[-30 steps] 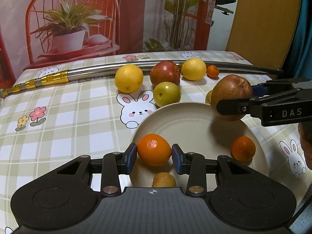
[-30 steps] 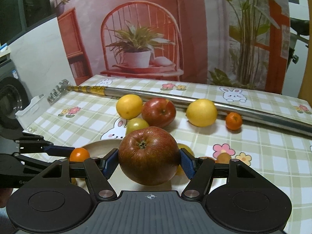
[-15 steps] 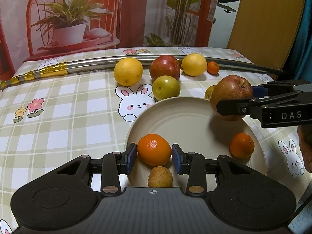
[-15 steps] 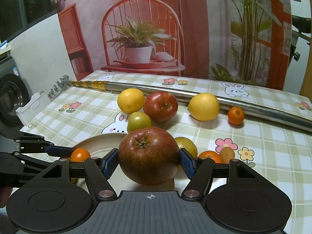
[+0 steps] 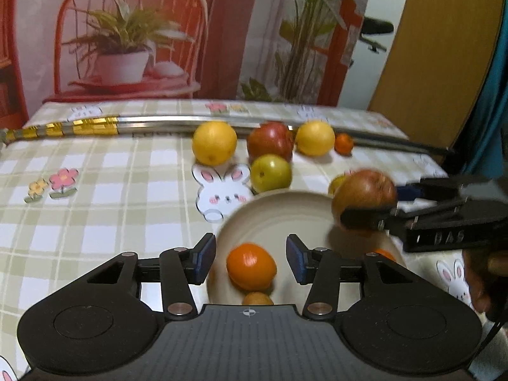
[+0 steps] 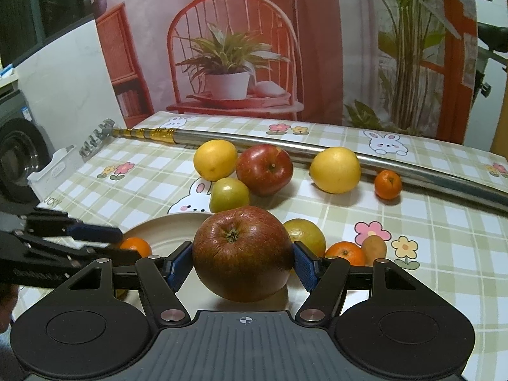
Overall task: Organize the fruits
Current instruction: 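Lower the red apple onto the white plate and open the right tool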
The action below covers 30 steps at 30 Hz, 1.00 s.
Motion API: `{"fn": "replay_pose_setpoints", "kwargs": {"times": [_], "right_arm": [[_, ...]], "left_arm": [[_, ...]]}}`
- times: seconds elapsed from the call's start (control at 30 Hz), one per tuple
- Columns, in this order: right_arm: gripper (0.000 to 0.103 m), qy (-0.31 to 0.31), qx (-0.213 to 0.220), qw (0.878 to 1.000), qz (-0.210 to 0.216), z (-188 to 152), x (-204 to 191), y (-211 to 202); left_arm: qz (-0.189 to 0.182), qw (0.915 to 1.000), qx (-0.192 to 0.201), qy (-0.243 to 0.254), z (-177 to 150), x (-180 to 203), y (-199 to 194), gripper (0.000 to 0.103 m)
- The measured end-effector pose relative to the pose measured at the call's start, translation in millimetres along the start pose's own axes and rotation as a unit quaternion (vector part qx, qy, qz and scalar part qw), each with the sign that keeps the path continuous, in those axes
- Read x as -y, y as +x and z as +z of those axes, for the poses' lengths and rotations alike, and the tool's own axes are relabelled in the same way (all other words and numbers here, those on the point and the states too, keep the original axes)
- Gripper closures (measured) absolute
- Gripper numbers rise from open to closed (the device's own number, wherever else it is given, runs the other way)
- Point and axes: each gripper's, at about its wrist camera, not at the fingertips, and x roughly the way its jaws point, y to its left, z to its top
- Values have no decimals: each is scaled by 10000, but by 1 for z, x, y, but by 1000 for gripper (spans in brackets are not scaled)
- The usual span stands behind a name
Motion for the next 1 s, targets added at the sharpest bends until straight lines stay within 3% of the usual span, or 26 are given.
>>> {"fn": "replay_pose_setpoints", "kwargs": {"times": [0.37,1.0], "right_arm": [[40,-109,-234,9994,237,-5,-13,15],[40,-118,-328,9993,152,-14,-11,19]], "left_arm": [[301,9973,223,-628,10,-28,-9,52],[383,9960,199,-780,6,-38,-11,52]]}}
